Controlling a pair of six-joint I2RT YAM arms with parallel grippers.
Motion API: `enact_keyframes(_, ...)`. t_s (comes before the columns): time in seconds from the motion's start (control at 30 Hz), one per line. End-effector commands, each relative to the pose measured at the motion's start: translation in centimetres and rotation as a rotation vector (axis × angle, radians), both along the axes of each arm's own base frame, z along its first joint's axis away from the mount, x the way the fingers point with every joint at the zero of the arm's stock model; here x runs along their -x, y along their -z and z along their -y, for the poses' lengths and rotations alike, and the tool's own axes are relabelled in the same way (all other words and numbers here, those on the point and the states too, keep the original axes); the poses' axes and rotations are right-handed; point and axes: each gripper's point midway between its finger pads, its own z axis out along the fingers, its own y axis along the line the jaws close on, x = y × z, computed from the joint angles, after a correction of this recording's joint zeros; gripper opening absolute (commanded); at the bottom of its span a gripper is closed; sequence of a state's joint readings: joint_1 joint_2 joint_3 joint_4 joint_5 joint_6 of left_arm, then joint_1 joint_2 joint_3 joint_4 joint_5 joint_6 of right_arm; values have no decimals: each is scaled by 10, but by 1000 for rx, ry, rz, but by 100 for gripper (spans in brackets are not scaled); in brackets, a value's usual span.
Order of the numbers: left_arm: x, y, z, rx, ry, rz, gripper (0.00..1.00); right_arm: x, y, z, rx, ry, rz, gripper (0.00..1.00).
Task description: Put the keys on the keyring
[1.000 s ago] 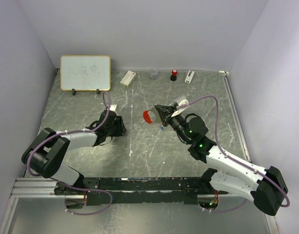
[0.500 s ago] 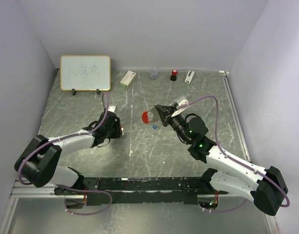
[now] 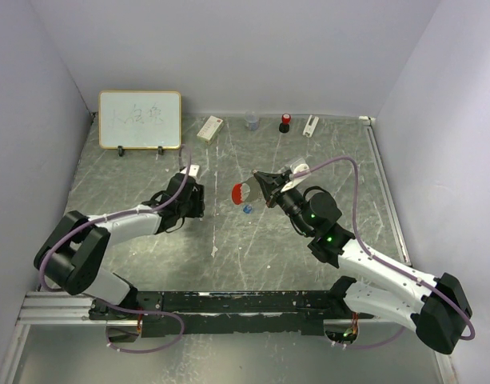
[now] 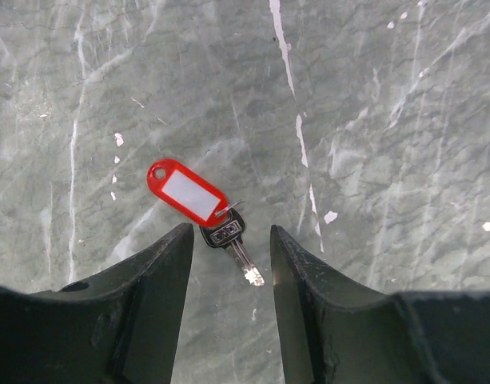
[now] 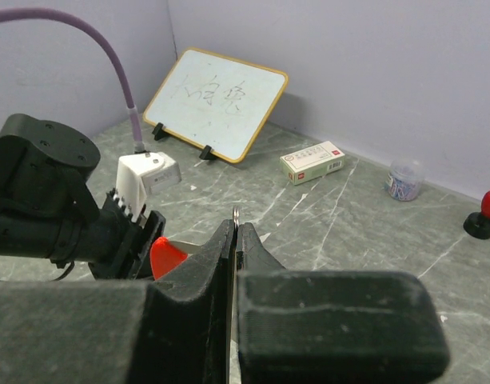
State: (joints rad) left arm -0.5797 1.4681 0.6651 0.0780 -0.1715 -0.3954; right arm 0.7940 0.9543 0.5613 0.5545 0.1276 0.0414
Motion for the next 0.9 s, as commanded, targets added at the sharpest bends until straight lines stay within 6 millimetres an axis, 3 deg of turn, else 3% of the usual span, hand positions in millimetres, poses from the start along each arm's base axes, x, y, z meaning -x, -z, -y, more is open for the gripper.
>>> enact_keyframes(0.0,-19,-10,8,-30,50,83,55,3,-13,4,-25,8,42,0)
enact_keyframes(0.87,-25,6,10,-78,102,97,47,1,-11,6,-18,21,40,0)
